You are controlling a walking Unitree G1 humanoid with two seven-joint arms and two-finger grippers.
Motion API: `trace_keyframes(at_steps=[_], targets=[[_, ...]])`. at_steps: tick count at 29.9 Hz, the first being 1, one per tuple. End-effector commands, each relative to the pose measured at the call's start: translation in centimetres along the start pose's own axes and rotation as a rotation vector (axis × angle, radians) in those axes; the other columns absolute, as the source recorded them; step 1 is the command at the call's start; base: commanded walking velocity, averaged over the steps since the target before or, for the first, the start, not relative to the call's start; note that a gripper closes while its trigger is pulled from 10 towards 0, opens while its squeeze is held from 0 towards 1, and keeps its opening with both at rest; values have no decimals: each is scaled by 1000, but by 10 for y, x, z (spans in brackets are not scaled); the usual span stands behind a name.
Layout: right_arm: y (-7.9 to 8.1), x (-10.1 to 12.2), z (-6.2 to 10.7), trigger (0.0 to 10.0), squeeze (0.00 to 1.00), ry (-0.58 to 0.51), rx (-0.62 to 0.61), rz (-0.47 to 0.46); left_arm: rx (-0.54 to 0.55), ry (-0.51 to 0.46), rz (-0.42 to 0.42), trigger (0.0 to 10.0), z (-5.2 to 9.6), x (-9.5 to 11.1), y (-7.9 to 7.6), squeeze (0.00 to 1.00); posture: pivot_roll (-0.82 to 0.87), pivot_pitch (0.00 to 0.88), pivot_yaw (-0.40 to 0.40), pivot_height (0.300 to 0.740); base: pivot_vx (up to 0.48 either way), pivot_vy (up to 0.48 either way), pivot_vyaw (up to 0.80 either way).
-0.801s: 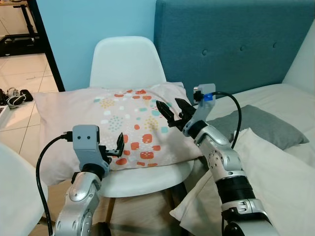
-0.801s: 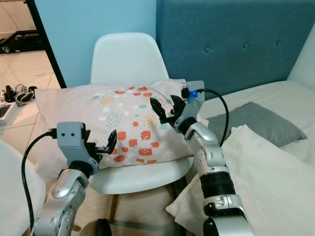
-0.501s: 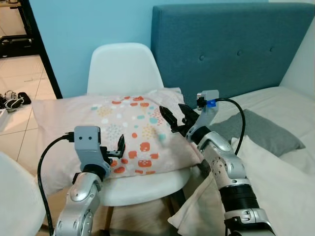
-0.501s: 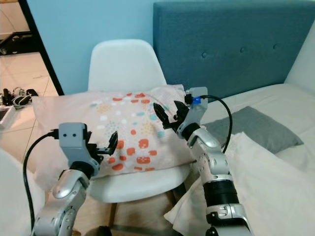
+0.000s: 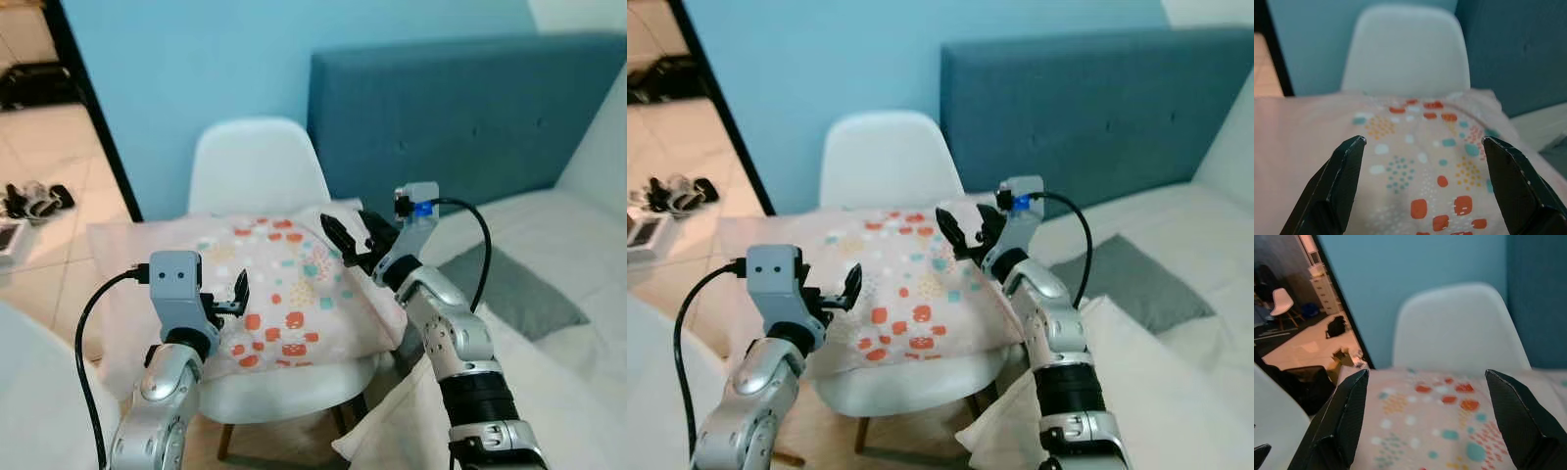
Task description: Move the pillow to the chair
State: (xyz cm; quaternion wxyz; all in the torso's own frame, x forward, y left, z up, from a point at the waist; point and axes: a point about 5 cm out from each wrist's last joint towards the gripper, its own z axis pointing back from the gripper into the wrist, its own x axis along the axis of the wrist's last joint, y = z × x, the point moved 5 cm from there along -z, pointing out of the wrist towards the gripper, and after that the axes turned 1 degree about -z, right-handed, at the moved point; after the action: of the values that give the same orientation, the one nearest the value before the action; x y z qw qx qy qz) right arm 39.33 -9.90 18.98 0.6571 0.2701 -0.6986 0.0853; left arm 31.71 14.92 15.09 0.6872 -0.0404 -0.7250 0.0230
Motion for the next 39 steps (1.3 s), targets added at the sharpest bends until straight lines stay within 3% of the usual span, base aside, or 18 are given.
trace_keyframes(at_steps=[1, 9, 17, 27, 39], targets=[[-8, -6, 3, 10000, 0, 19, -31, -14, 7, 7, 8, 10000, 1, -2, 2, 0, 85, 0, -53, 682, 0, 0, 0], [-28, -19, 10, 10000, 0, 60, -123, -21, 6, 13, -6, 10000, 2, -5, 4, 0, 86, 0, -55, 710, 0, 0, 0], [-32, -29, 18, 10000, 0, 90, -143, -17, 3, 37, -13, 10000, 6, -14, 8, 0, 80, 0, -55, 740, 0, 0, 0], [-36, -32, 25, 10000, 0, 94, -163, -12, -5, 43, -17, 10000, 6, -17, 7, 0, 74, 0, -55, 740, 0, 0, 0], [-35, -35, 24, 10000, 0, 106, -169, -2, -22, 41, -17, 10000, 5, -17, 6, 0, 75, 0, -55, 740, 0, 0, -751]])
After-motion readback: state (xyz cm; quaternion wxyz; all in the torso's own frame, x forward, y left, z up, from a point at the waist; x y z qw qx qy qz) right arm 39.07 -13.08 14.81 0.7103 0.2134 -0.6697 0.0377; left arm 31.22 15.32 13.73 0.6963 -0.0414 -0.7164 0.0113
